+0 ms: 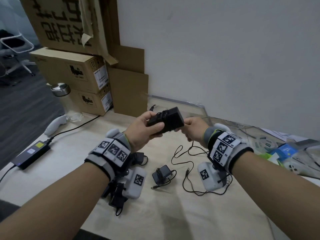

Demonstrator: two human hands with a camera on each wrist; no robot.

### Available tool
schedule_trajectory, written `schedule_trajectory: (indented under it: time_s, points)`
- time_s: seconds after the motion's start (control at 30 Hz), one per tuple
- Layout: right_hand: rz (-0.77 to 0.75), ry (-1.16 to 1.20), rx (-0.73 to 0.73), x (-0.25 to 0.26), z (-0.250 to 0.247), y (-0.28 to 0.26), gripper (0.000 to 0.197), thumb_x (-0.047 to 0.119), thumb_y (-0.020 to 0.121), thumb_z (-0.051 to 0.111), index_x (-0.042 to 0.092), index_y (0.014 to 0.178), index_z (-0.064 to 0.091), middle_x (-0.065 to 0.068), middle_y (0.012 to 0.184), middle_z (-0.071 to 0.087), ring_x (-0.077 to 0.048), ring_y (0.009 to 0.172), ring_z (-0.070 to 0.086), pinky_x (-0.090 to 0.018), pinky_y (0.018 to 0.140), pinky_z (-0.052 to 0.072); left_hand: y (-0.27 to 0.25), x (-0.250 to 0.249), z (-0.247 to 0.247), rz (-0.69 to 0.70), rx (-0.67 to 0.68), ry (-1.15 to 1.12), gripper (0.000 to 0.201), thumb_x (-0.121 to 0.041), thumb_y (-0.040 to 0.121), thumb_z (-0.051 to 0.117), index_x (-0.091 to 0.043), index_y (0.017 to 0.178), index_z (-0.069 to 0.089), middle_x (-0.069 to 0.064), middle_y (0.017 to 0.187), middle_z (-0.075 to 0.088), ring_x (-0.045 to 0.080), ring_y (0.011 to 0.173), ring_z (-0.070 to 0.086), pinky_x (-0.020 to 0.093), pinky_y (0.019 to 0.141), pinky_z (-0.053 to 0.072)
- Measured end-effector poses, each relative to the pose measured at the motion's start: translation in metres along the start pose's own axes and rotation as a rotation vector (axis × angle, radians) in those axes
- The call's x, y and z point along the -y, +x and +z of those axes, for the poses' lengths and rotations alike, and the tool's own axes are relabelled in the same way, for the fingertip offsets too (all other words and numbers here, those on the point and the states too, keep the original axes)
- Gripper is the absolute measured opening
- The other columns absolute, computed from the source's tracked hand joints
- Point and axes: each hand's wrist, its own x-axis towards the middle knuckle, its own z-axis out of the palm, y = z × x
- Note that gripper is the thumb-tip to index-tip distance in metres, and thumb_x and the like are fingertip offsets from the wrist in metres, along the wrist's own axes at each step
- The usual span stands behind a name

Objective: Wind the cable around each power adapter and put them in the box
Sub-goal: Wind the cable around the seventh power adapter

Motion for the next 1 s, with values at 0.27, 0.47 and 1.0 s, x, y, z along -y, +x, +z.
schedule_trajectory:
  time_s: [0.27,0.47,1.0]
  points:
    - [-0.075,-0.479,0.1,0.016,0.023,-0.002,0.031,0.036,0.095,0.048,0.025,0.077,0.07,0.012,0.07,0.059,-0.015,0.073,0.059,-0.026,0.068,0.042,0.027,0.022,-0.007,0.174,-0.428,0.641,0.028,-0.022,0.077,0.078,-0.026,0.087,0.053,-0.003,0.086,0.066,0.016,0.075,0.062,0.031,0.069,0.053]
    - [-0.117,-0.671,0.116,0.039,0.005,-0.011,0.027,0.035,0.091,0.057,0.019,0.073,0.068,0.006,0.057,0.054,-0.014,0.057,0.051,-0.024,0.053,0.039,0.02,0.006,-0.021,0.122,0.116,1.442,0.032,-0.035,0.078,0.074,-0.039,0.103,0.054,-0.013,0.087,0.062,0.013,0.079,0.06,0.036,0.074,0.053]
    - [0.054,0.195,-0.04,0.033,0.017,-0.006,0.029,0.002,0.092,0.04,0.009,0.069,0.057,-0.008,0.059,0.046,-0.018,0.05,0.035,-0.026,0.048,0.031,0.002,-0.01,0.005,0.027,0.044,-0.209,0.022,0.002,0.088,0.058,-0.016,0.1,0.056,0.007,0.097,0.062,0.019,0.076,0.065,0.027,0.067,0.049]
